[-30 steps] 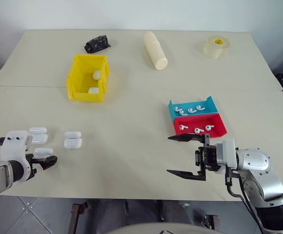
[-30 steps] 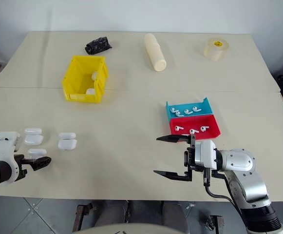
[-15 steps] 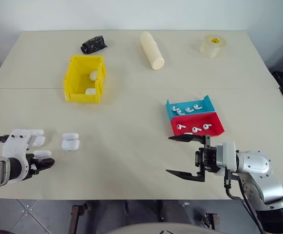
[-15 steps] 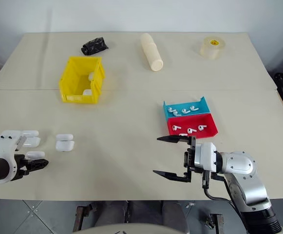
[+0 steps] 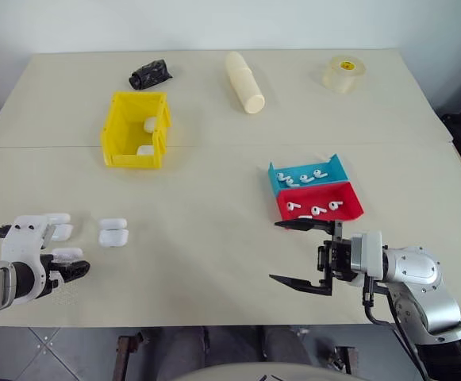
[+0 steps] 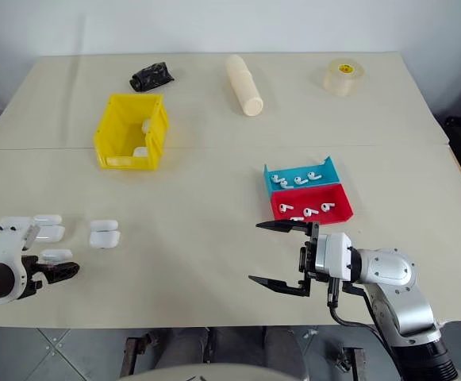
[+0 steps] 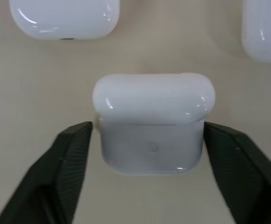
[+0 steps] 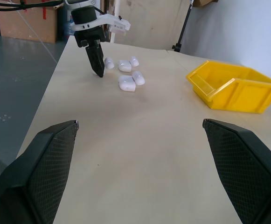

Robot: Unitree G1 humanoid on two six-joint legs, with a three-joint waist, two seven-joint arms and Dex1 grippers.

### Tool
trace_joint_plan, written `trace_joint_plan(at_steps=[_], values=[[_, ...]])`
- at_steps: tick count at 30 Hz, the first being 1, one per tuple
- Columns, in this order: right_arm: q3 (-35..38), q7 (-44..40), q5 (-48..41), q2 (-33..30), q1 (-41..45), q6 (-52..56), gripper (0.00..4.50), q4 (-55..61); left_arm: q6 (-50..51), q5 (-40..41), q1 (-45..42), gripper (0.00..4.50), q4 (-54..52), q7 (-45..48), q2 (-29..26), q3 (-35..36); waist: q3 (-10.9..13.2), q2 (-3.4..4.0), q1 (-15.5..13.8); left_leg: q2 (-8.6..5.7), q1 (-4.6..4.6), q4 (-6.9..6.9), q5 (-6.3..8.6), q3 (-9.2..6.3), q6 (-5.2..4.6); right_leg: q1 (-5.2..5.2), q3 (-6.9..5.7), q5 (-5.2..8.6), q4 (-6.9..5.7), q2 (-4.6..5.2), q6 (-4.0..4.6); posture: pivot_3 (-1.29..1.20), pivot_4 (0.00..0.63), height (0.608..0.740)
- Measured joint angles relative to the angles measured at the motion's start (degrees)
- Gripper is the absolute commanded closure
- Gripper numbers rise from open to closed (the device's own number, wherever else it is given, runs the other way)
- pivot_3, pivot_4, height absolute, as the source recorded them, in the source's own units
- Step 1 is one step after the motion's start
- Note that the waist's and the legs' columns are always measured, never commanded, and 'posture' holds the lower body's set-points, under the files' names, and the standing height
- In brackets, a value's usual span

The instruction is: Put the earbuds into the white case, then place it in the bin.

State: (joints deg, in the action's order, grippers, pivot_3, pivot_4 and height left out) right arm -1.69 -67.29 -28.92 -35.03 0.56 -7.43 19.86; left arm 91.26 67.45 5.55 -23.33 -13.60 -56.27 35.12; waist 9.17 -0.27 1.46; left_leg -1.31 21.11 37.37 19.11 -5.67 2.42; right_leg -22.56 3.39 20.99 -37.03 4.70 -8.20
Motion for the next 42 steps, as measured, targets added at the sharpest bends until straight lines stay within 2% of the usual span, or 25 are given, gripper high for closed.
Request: trace_joint_plan(at_steps=[14,17,21,27,29,31,34,36,39,42], values=[[-0.19,0.23,0.32,0.37,0.03,0.00,0.00,0.00,0.07,8.55,1.98,0.02,0.82,-5.44,-1.06,0.73,0.00,0.01,0.02,0.00,0.00,0.00,0.00,0.00,0.00,0.00,0.00,0.00,0.00,-0.01,0.00,0.00,0.150,0.740],[-0.22,0.37,0.53,0.61,0.02,0.00,0.00,0.00,0.23,8.60,1.40,0.57,1.36,-5.63,-1.05,0.60,-0.03,0.04,0.02,0.00,-0.01,0.00,0.00,0.00,0.00,0.00,0.00,0.00,0.00,-0.01,0.01,0.00,0.150,0.740],[-0.22,0.56,0.60,0.73,0.02,0.00,0.00,0.00,0.52,8.50,0.82,1.70,1.22,-6.20,-0.18,0.40,-0.10,0.16,0.02,0.00,-0.02,0.00,0.00,0.00,0.00,0.00,0.00,0.00,-0.01,-0.01,0.00,0.00,0.150,0.740],[-0.22,0.53,0.70,0.74,0.01,0.00,0.00,-0.08,-1.10,4.65,1.79,1.70,-1.31,-4.74,4.01,2.37,-0.26,0.43,0.01,-0.01,-0.02,0.01,-0.01,0.01,0.01,0.01,0.00,0.00,-0.01,-0.02,0.01,0.00,0.150,0.740],[-0.30,0.45,0.73,0.76,0.12,-0.03,0.00,-0.25,-4.50,2.93,3.98,1.70,-2.57,-1.06,5.75,3.93,-0.25,0.42,0.00,0.00,0.01,0.03,-0.01,0.01,0.02,0.02,0.00,0.00,0.01,-0.01,0.01,0.00,0.150,0.740],[-0.39,0.35,0.78,0.83,0.28,-0.06,0.00,-0.85,-10.55,1.05,8.38,1.70,-5.41,6.92,6.98,5.56,-0.25,0.26,0.03,0.01,0.04,0.03,-0.01,0.02,0.03,0.01,0.00,0.01,0.05,0.00,0.01,0.00,0.150,0.740],[-0.33,0.15,0.78,0.93,0.73,-0.06,0.00,-1.81,-23.27,-5.82,16.43,1.70,-10.26,22.31,7.00,6.88,-0.27,0.11,0.02,0.03,0.05,0.00,-0.01,0.06,0.04,0.04,-0.02,0.02,0.19,0.00,0.05,0.00,0.150,0.740],[-0.22,-0.05,0.78,0.88,0.90,-0.05,0.00,-2.26,-36.11,-12.79,20.81,1.70,-11.81,34.51,8.60,7.77,-0.26,0.13,-0.02,0.05,0.04,-0.05,-0.01,0.15,0.04,0.07,-0.03,0.03,0.27,-0.05,0.06,0.00,0.150,0.740],[-0.09,-0.09,0.78,0.73,1.19,-0.02,0.00,-2.33,-48.16,-17.19,20.17,1.70,-11.74,46.52,10.81,7.41,-0.26,0.13,-0.44,0.05,0.04,-0.01,-0.01,0.12,0.04,0.15,-0.06,0.03,0.29,-0.06,0.06,0.00,0.150,0.740],[0.70,0.06,0.82,-0.47,0.66,0.04,0.00,-2.36,-59.89,-21.71,13.19,1.70,-10.20,57.25,10.88,2.16,-0.27,0.13,-1.52,-0.02,0.03,0.04,0.01,0.11,0.00,0.20,-0.06,0.01,0.33,-0.01,0.03,0.00,0.150,0.740]])
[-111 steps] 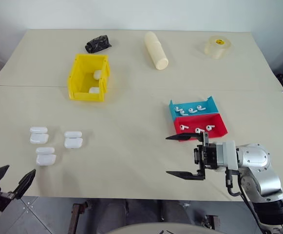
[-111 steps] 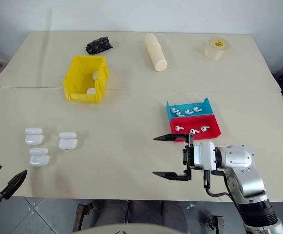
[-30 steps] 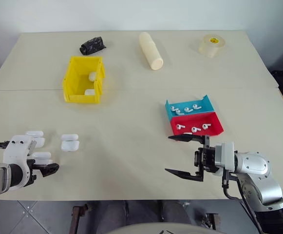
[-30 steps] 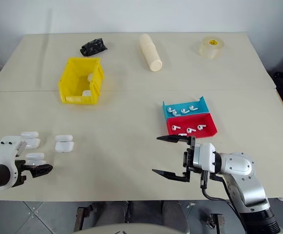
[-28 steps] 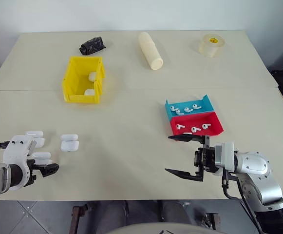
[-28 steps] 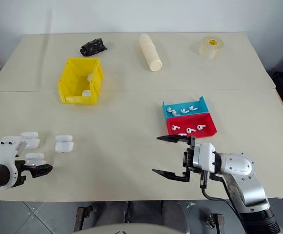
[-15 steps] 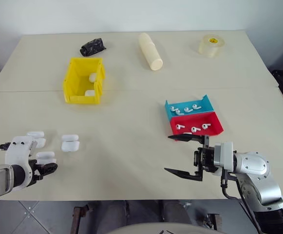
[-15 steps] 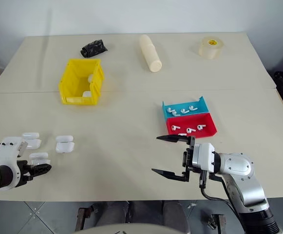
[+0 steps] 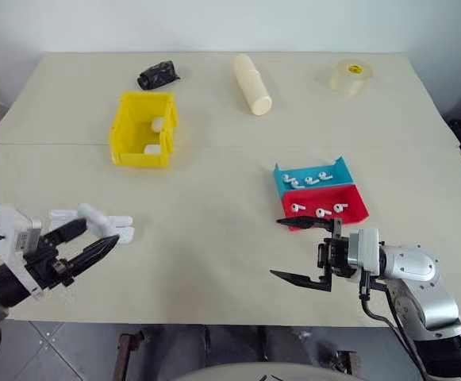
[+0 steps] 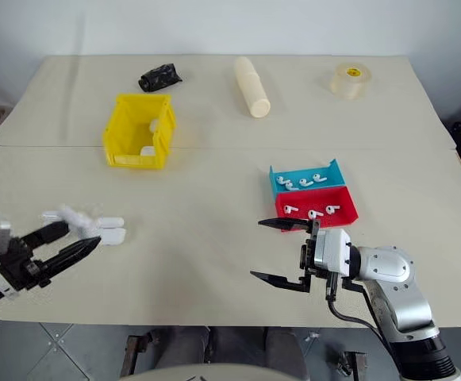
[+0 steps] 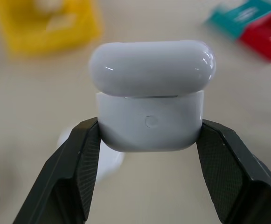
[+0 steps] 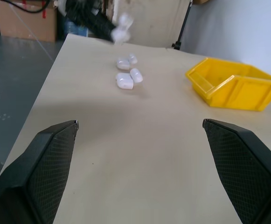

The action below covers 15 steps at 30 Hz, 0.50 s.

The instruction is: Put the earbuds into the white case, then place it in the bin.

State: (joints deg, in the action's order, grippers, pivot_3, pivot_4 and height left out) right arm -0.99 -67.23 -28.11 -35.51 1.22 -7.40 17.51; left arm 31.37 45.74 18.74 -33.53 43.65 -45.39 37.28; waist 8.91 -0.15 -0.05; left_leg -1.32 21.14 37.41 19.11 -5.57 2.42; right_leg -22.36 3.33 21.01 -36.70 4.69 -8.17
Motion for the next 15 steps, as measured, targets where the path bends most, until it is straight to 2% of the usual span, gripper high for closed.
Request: trace_joint_plan(at_steps=[1,4,6,10,15], values=[[0.37,0.10,0.05,-0.18,-0.18,0.00,0.00,0.01,-2.45,-1.33,-1.74,1.70,0.75,2.27,-0.05,-2.30,0.00,0.01,-0.06,-0.03,0.01,0.00,0.01,0.01,-0.03,-0.01,0.02,-0.01,-0.01,0.01,-0.01,0.00,0.150,0.740],[2.83,0.95,0.59,-1.73,-3.59,-0.07,0.00,0.22,-9.26,-6.62,-12.03,1.70,6.05,10.64,0.40,-15.18,-0.01,-0.01,-0.56,-0.06,0.03,0.04,0.03,-0.02,-0.09,0.00,-0.01,-0.02,-0.05,0.00,-0.04,0.00,0.150,0.740],[4.65,1.98,1.22,-2.30,-5.74,-0.07,0.00,0.55,-12.54,-8.66,-17.98,1.70,9.52,14.75,2.66,-22.29,-0.01,-0.03,-0.55,-0.05,0.06,0.09,0.05,0.02,-0.11,-0.04,0.00,-0.03,-0.14,-0.02,-0.06,0.00,0.150,0.740],[11.31,5.79,2.44,-2.96,-14.53,-0.11,0.00,4.01,-23.17,-14.05,-31.82,1.70,20.63,22.98,13.22,-35.73,0.00,-0.04,-0.89,-0.13,0.11,0.41,0.12,0.06,-0.19,-0.05,-0.03,-0.04,-0.32,-0.14,-0.07,0.00,0.150,0.740],[19.80,10.17,4.03,-1.45,-26.89,-0.80,0.00,9.34,-31.90,-15.05,-39.48,1.70,31.72,29.72,24.35,-42.09,0.00,-0.06,-0.77,-0.22,0.11,0.55,0.19,0.12,-0.27,-0.04,0.00,-0.04,-0.44,-0.21,-0.09,0.00,0.150,0.740]])
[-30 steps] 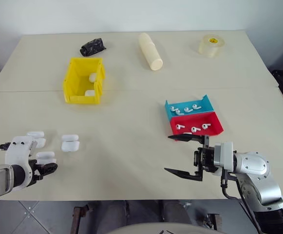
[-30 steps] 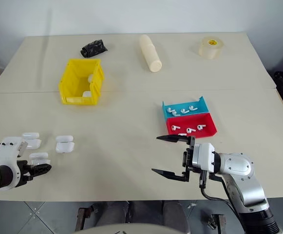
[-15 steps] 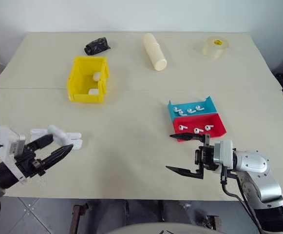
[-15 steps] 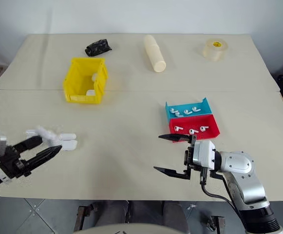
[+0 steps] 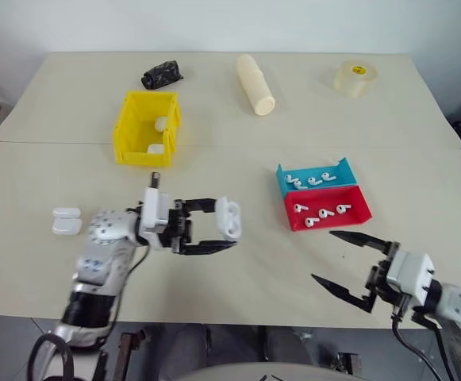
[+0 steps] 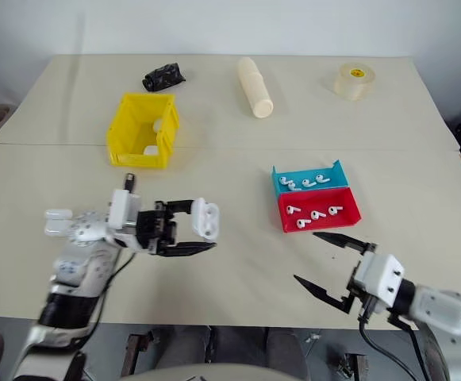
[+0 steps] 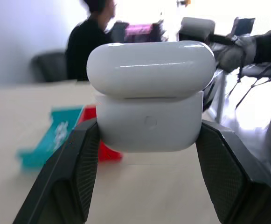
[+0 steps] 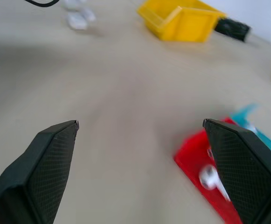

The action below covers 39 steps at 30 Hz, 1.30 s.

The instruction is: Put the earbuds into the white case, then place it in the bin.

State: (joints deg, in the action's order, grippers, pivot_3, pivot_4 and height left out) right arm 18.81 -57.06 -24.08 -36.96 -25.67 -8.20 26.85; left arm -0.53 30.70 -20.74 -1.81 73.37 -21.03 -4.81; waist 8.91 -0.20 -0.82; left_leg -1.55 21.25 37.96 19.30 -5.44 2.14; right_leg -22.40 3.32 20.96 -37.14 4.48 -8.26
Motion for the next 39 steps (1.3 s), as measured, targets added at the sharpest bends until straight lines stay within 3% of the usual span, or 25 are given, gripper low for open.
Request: trace_joint_plan(at_steps=[4,8,12,15,21,26,31,39], values=[[8.23,1.56,0.78,2.71,-10.85,-2.14,0.00,1.96,-3.41,-1.02,-2.66,1.70,5.64,1.84,5.33,-2.87,0.01,-0.02,-0.32,-0.06,-0.04,0.02,0.05,0.08,-0.09,0.02,0.09,0.00,0.07,0.02,-0.02,0.00,0.150,0.740],[15.79,1.53,0.96,4.03,-17.91,-4.40,0.00,1.53,-5.87,-1.99,-3.35,1.70,7.97,2.05,6.95,-3.14,0.02,-0.03,-0.28,-0.02,-0.09,0.00,0.06,0.08,-0.11,0.05,0.12,0.00,0.09,0.00,-0.02,0.00,0.150,0.740],[18.07,1.58,2.18,2.72,-19.24,-3.01,0.00,0.36,-6.96,-2.80,-3.40,1.70,8.97,1.41,6.77,-2.95,0.02,-0.03,-0.16,-0.01,-0.11,0.01,0.06,0.07,-0.11,0.05,0.14,0.00,0.08,-0.01,-0.02,0.00,0.150,0.740],[17.73,2.45,2.45,-2.11,-17.03,3.56,0.00,1.25,-6.82,-2.83,-2.96,1.70,8.21,-0.70,6.80,-2.49,0.01,-0.02,-0.23,0.15,-0.11,0.03,0.06,0.03,-0.11,0.06,0.16,-0.01,0.08,0.03,-0.03,0.00,0.150,0.740],[9.62,4.07,1.52,-21.29,3.55,24.48,0.00,4.53,-3.67,-2.01,0.76,1.70,1.91,-2.16,6.17,-2.80,0.02,0.09,0.27,0.26,-0.07,0.08,0.05,-0.19,-0.10,0.02,0.06,-0.01,0.08,-0.08,-0.04,0.00,0.150,0.740],[-7.26,0.93,2.98,-30.75,25.34,34.36,0.00,1.12,-2.86,-0.56,4.06,1.70,-0.29,-1.07,4.05,-1.75,0.05,0.07,-0.31,0.23,0.00,0.16,0.05,-0.18,-0.10,-0.02,0.07,-0.02,0.11,0.04,-0.05,0.00,0.150,0.740],[-23.48,-4.02,9.10,-31.16,42.24,37.59,0.00,-4.76,-0.96,1.03,4.80,1.70,-0.64,-1.03,4.17,-1.10,0.08,0.02,-0.51,0.12,0.09,0.19,0.06,-0.19,-0.11,-0.05,0.05,-0.04,0.19,0.15,-0.08,0.00,0.150,0.740],[-37.38,-10.46,16.61,-26.70,56.98,41.98,0.00,-10.01,-2.94,0.77,3.88,1.70,0.32,2.20,4.76,-2.49,0.08,0.03,-0.36,0.18,0.09,0.16,0.05,-0.18,-0.10,-0.12,0.05,-0.04,0.15,0.11,-0.08,0.00,0.150,0.740]])
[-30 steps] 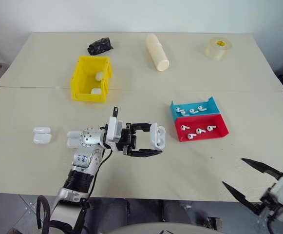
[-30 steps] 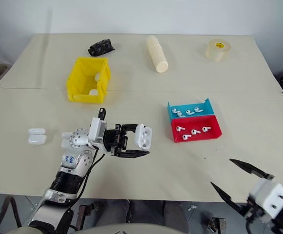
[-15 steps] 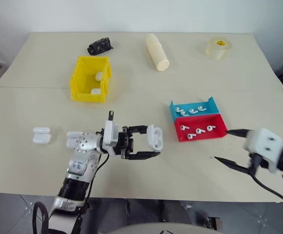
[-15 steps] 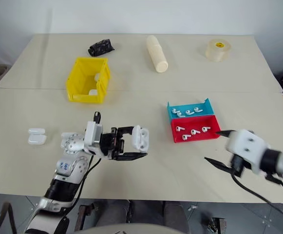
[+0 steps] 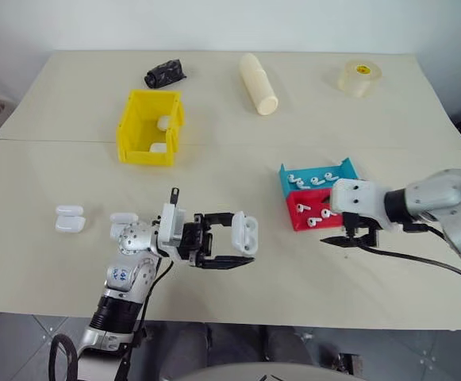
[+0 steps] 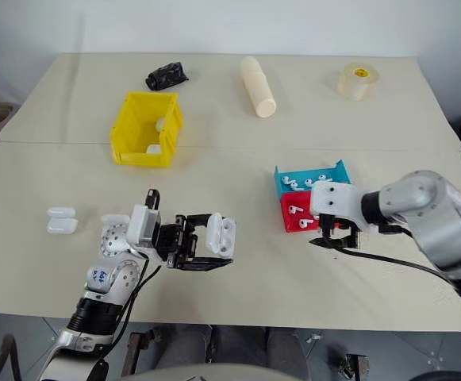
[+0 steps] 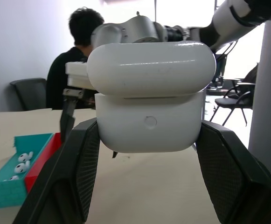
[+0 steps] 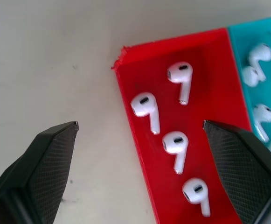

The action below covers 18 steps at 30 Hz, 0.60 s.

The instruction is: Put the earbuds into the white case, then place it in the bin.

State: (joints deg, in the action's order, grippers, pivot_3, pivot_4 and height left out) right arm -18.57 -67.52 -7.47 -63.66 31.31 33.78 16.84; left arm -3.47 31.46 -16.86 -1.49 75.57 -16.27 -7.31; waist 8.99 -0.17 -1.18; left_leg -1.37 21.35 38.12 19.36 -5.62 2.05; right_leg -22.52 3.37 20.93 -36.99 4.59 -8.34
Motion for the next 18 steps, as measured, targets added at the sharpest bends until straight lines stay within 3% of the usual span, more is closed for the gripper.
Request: trace_joint_plan(at_steps=[14,18], values=[[-6.02,-2.66,9.37,5.00,5.98,0.59,0.00,-5.98,0.35,-4.06,-2.10,1.70,0.40,-3.94,2.40,-3.55,0.00,0.00,-0.04,-0.05,0.01,0.00,0.00,0.00,0.00,-0.02,0.01,0.00,-0.02,0.03,0.00,0.00,0.150,0.740],[-6.02,-3.52,10.48,5.72,6.12,-0.44,1.25,-6.16,0.61,-4.31,-2.03,1.72,0.27,-5.06,2.59,-4.05,0.00,0.00,-0.04,-0.03,0.01,-0.01,0.00,0.00,0.00,-0.04,0.00,0.00,-0.02,0.02,0.00,0.00,0.150,0.740]])
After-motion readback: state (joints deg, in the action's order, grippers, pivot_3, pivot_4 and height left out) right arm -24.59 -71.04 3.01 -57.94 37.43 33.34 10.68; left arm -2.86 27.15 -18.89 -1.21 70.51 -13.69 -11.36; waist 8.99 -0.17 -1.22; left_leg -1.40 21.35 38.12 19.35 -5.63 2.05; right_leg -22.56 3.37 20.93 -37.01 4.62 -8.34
